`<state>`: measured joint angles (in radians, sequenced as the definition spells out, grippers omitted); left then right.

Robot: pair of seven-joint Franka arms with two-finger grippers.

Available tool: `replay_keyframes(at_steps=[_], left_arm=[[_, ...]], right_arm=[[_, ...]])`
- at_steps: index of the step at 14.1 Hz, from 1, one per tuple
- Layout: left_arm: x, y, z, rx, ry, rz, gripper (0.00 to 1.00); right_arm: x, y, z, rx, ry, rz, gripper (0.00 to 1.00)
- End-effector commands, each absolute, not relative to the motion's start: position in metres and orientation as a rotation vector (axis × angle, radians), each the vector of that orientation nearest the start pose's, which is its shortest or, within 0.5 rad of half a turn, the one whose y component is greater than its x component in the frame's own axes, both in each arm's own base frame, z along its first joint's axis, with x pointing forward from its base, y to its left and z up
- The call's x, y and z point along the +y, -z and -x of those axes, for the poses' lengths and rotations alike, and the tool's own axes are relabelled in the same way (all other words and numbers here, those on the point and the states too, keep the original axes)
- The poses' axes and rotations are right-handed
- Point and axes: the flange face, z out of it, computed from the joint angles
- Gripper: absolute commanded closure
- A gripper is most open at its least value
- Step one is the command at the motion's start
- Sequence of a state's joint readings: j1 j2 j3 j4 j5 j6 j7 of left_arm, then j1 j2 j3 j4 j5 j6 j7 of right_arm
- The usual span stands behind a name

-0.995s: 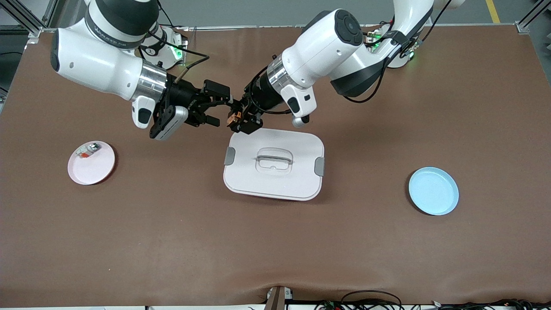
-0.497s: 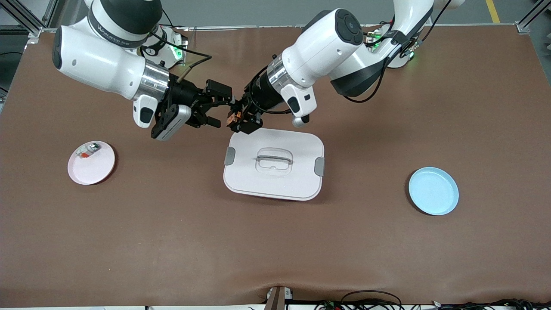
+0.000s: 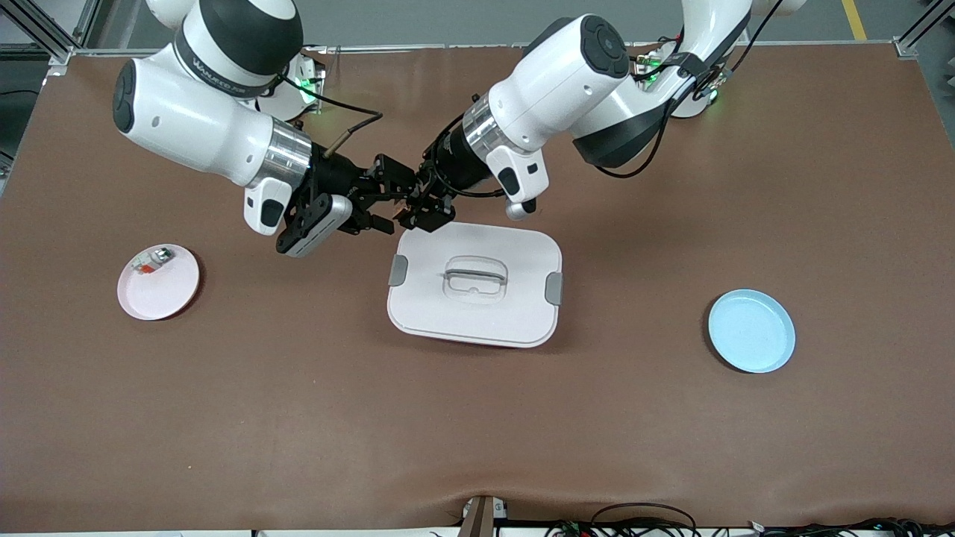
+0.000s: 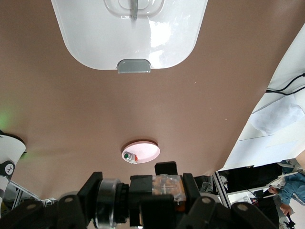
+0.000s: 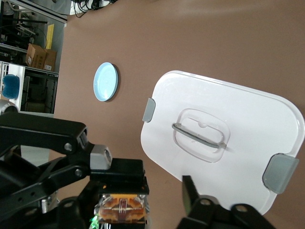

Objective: Transfer orange switch to right arm and place
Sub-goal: 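Close the right gripper on the switch held by the left gripper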

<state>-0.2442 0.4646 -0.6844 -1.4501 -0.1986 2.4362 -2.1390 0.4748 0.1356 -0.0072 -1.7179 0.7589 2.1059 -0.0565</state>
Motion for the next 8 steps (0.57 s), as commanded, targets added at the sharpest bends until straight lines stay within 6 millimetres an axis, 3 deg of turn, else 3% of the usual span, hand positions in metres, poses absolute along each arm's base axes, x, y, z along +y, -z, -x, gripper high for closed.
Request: replay_keyframes(at_steps=[1,5,7,8], left_arm=[[-0.515,-0.545,-0.506,1.651,0.508,-1.816,0.83],[-0.515,-0.544,-0.506,1.649,0.499,-1.823,0.83],[-0.515,-0.544,-0.506,1.647,0.497,-1.822,0.83],[-0.516,-0.544,-0.506,1.644,0.493,-1.826,0.82]], right_arm=[[0.318,-0.542,-0.555,-0.263,0.130,2.399,0.43],[0.310,-0.542,-0.559,-0.246,0.130,2.399,0.64],[0.306,-0.545,-0.561,-0.267,0.144,2.394,1.00],[0.306,-0.544,-0.561,-0.258,0.137,2.396,1.00]])
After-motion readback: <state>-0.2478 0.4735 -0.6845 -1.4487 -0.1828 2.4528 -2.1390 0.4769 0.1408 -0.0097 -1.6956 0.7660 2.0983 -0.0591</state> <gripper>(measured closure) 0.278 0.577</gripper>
